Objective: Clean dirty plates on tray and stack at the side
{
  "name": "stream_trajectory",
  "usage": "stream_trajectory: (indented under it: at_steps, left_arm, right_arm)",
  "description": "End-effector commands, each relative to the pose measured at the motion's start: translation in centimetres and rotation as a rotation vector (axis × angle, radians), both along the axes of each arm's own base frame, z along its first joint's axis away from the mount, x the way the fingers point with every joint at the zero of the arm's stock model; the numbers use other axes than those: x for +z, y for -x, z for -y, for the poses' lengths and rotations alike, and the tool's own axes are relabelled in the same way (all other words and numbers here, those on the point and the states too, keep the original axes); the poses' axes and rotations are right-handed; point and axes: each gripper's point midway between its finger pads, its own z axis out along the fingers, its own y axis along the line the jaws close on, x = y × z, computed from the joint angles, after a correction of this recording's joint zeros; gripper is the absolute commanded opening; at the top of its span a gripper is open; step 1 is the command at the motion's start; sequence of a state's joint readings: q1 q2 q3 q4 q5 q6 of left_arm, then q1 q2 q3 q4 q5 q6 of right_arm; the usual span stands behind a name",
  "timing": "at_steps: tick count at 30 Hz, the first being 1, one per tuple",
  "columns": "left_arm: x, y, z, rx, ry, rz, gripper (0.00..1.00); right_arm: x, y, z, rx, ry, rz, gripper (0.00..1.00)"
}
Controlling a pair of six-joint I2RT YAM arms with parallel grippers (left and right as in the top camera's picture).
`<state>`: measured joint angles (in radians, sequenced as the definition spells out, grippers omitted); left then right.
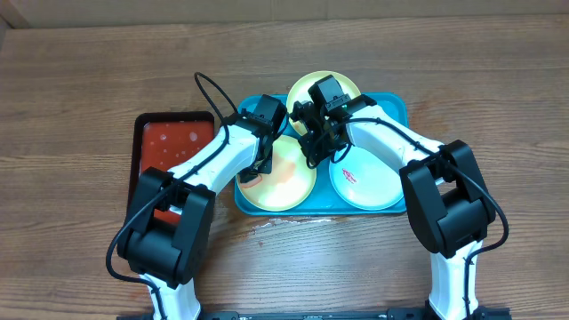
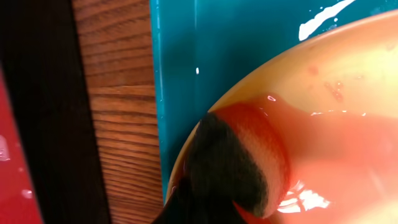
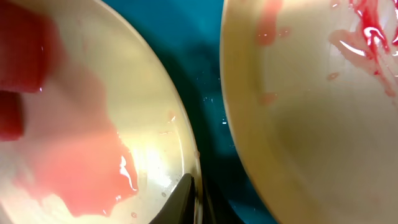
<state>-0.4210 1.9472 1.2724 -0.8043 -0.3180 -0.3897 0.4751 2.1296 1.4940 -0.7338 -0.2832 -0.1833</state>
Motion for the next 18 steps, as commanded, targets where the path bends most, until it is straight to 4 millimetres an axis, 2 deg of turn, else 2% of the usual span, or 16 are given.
stream_trajectory:
  at_steps: [1,5,7,9,13,18]
  left_arm:
    - [1.4,-1.7,-1.0,0.040,-0.043,0.045,0.04]
    - [4.4,-3.2,2.2,0.023,0.124,0.062,0.04]
    - [5.9,-3.6,4.4,0.002,0.248,0.060,0.04]
    - [6.3,-3.2,6.7,-0.026,0.378,0.025,0.04]
    - [5.2,-1.4,8.9,-0.049,0.486,-0.071,0.04]
    - [1.6,1.0,8.7,-0.052,0.447,-0.143,0.04]
  right_arm:
    - [-1.1,0.1,0.4,-0.009,0.027,-0.014,0.07]
    - [-1.1,0.1,0.4,-0.009,0.028,-0.014,0.07]
    - [-1.1,0.1,0.4,-0.008,0.028,-0.015,0.07]
    - [-1.1,0.1,0.4,-0.009,0.028,-0.016,0.07]
    - [-1.1,0.1,0.4,-0.009,0.028,-0.015,0.07]
    - [-1.1,0.1,0.4,-0.008,0.028,-0.016,0.07]
